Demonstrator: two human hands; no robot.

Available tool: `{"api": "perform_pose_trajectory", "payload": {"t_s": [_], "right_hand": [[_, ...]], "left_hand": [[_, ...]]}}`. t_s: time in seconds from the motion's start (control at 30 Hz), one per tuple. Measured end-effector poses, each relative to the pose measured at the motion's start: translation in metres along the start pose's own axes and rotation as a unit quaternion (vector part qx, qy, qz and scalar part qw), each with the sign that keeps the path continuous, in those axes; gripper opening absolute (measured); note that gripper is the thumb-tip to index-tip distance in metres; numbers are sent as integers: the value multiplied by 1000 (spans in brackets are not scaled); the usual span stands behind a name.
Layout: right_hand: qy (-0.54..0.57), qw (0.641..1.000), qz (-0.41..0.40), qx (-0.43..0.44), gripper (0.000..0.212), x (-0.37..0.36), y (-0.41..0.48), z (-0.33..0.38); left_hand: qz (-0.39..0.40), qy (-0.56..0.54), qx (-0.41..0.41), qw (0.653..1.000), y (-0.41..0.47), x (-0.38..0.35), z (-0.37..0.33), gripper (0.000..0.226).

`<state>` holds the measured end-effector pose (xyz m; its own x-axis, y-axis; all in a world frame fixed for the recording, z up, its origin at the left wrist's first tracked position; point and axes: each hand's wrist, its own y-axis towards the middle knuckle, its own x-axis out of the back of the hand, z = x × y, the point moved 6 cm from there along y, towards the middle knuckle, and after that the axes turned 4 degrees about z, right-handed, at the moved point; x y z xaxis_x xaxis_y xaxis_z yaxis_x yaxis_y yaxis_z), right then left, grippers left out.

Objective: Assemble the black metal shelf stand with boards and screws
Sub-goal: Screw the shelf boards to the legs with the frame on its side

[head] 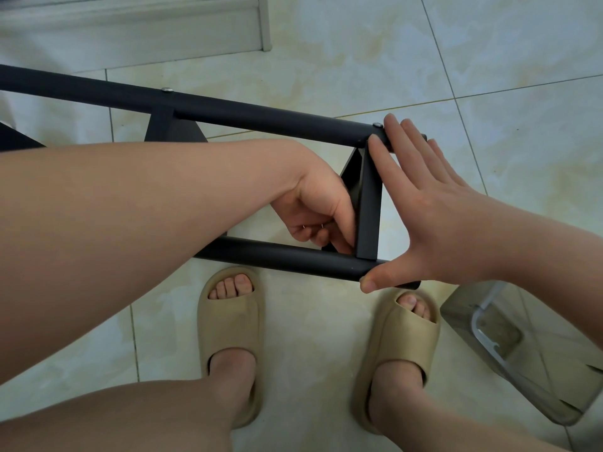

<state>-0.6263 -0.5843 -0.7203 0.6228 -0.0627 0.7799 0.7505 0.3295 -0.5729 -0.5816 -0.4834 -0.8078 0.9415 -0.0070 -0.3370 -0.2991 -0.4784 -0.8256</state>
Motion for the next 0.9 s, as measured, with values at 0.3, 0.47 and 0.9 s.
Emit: {"api": "perform_pose_trajectory", "payload": {"t_s": [0.3,0.47,0.9], "right_hand": [[0,1000,-2,3,153,0,0,0],[0,1000,-1,0,154,0,0,0],[4,1000,-1,0,154,0,0,0]], "left_hand": [[11,-12,-15,1000,-3,0,-1,13],[1,-6,0,1000,-5,3,1,7],[7,-10,-23,1000,-2,2,-2,13]]}}
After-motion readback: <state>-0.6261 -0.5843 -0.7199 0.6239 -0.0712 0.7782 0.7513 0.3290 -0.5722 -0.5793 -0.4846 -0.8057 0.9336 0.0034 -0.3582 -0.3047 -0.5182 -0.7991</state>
